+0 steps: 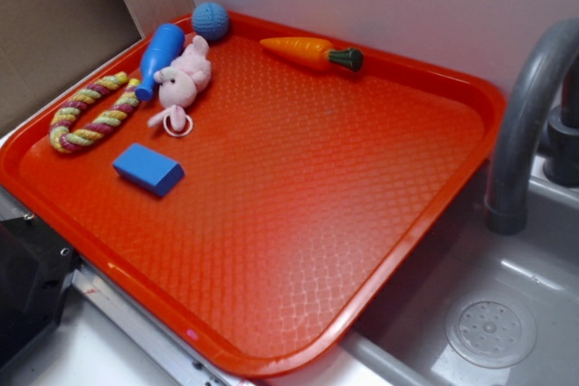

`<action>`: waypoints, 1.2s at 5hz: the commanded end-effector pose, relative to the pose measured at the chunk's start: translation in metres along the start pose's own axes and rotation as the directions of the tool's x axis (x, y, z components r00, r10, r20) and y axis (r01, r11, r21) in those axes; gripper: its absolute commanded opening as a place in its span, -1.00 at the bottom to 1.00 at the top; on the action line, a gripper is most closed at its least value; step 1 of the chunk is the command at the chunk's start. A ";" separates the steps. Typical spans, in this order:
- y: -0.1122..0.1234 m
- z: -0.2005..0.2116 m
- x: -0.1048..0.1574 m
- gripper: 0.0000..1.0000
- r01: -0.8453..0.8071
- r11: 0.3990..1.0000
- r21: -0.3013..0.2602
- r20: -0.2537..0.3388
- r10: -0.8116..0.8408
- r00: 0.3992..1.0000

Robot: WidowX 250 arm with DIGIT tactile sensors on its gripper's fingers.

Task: Grab the blue bottle.

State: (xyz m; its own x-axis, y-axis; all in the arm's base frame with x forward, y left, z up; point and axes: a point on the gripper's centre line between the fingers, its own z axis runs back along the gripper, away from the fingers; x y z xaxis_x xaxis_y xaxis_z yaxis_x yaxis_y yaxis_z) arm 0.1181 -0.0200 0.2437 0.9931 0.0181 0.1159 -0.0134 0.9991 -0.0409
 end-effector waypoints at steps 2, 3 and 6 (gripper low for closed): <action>0.019 -0.036 0.025 1.00 -0.248 0.969 -0.002 0.029 0.248 0.968; 0.047 -0.067 0.048 1.00 -0.444 0.896 0.018 0.092 0.441 0.893; 0.136 -0.130 0.126 1.00 -0.692 0.713 0.116 0.205 0.664 0.719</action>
State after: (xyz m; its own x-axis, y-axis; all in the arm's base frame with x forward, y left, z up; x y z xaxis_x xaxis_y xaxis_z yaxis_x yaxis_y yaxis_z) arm 0.2573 0.0961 0.1054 0.7145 0.6671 0.2110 -0.6869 0.7261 0.0302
